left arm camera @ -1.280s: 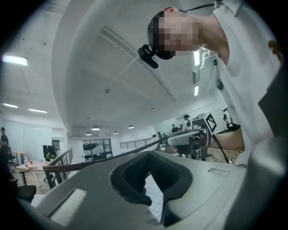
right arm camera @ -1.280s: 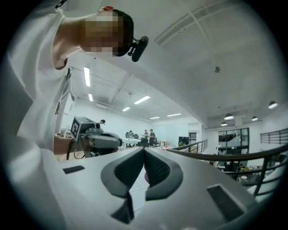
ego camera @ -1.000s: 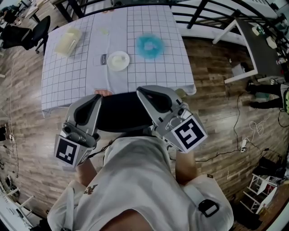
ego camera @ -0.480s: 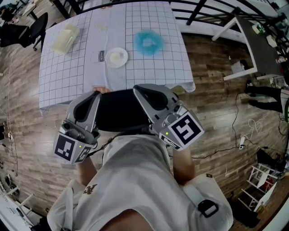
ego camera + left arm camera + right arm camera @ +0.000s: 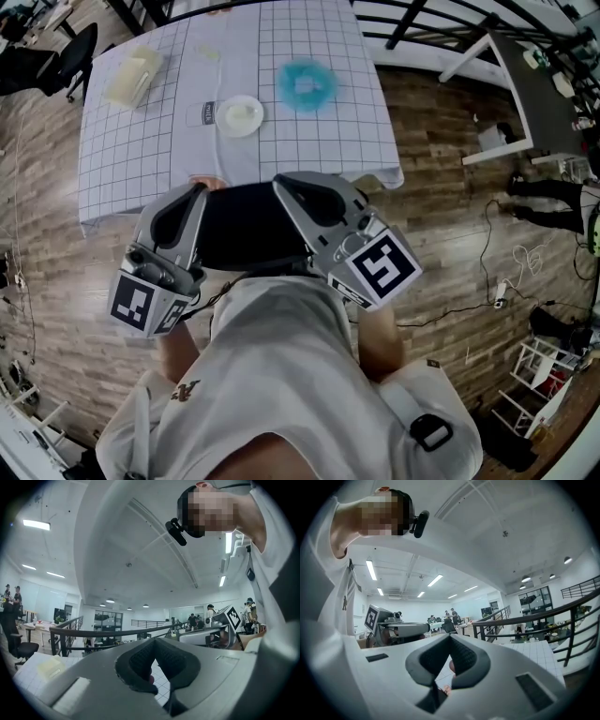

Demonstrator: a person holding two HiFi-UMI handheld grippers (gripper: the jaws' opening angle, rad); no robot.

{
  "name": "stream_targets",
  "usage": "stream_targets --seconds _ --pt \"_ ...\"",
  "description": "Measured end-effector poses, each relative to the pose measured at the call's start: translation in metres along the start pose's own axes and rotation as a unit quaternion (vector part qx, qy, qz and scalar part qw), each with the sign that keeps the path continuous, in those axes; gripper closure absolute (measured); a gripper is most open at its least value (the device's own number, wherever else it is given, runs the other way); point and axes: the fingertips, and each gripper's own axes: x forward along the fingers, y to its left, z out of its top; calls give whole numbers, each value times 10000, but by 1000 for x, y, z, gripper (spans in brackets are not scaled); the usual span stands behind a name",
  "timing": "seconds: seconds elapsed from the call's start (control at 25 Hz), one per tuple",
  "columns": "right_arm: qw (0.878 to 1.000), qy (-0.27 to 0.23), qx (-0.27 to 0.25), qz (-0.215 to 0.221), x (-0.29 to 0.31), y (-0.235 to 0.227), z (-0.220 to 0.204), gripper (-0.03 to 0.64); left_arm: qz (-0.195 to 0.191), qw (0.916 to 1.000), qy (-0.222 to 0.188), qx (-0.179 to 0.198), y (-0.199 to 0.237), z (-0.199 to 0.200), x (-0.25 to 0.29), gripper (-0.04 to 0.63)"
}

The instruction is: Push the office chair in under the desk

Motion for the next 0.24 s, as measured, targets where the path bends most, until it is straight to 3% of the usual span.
stream_targets --seconds 0.24 --pt "10000 39 -27 22 0 1 0 614 4 10000 15 -3 0 1 0 594"
